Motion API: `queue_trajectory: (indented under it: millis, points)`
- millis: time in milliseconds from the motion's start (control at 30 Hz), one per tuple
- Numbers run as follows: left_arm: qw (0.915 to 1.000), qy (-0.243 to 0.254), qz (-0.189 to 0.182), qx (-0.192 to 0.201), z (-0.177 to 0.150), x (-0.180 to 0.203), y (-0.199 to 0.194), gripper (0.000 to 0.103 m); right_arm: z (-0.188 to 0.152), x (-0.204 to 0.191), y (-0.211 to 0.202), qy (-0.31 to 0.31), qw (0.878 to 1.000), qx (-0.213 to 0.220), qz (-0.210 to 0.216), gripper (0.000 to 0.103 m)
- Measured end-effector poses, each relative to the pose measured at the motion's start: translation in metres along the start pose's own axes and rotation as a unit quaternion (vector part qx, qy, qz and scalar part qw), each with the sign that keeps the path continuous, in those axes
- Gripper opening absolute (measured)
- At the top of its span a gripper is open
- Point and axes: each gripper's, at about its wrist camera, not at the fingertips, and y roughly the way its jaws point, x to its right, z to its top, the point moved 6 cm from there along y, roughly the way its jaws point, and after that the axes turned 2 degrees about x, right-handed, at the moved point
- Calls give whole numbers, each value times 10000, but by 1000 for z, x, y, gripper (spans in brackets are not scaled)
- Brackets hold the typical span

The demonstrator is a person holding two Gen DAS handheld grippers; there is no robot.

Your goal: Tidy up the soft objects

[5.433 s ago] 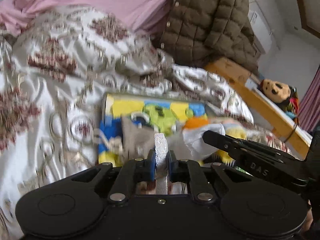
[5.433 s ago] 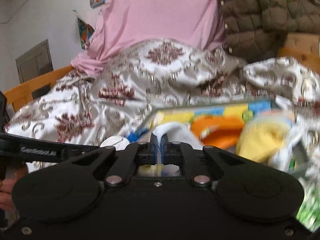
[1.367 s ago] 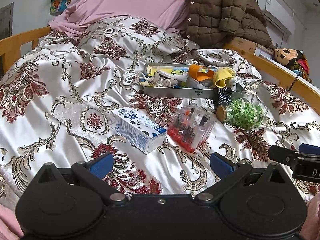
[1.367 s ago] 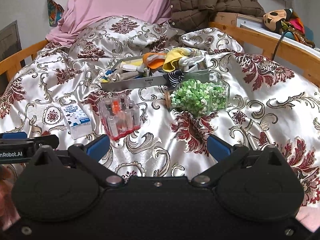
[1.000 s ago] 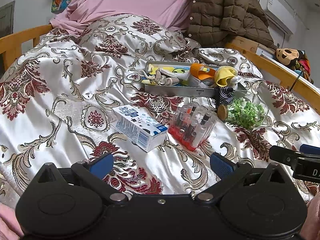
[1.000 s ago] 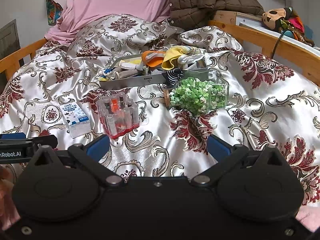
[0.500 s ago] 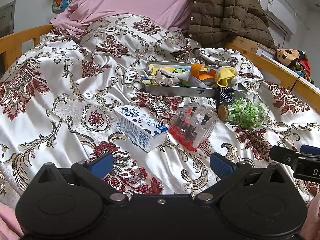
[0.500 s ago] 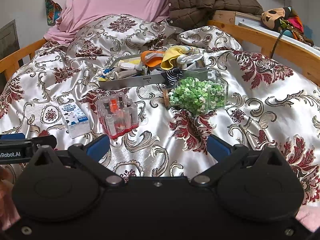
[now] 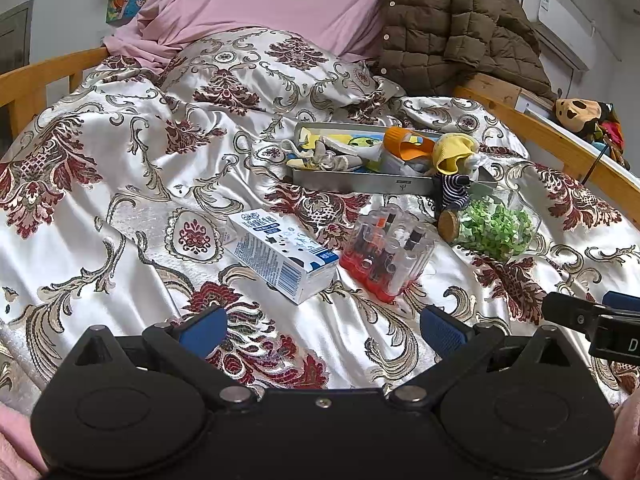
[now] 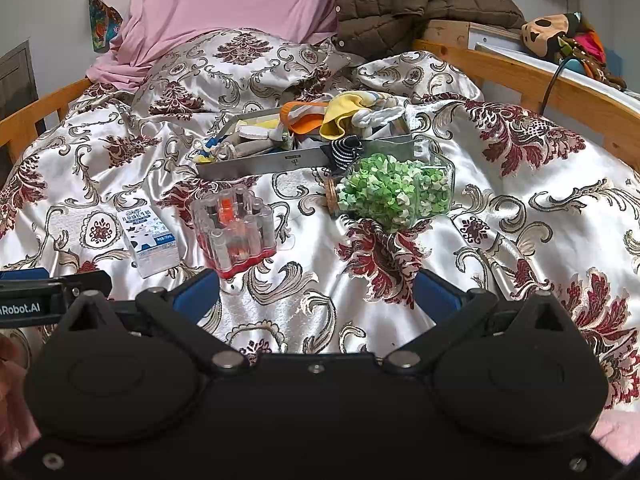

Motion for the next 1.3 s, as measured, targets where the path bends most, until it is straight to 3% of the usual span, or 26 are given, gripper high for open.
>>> queue_trajectory:
  millis: [1300]
  points:
    - [10000, -17, 7, -7, -2, -2, 0, 102, 4, 6, 2, 26, 10000, 37, -4, 102]
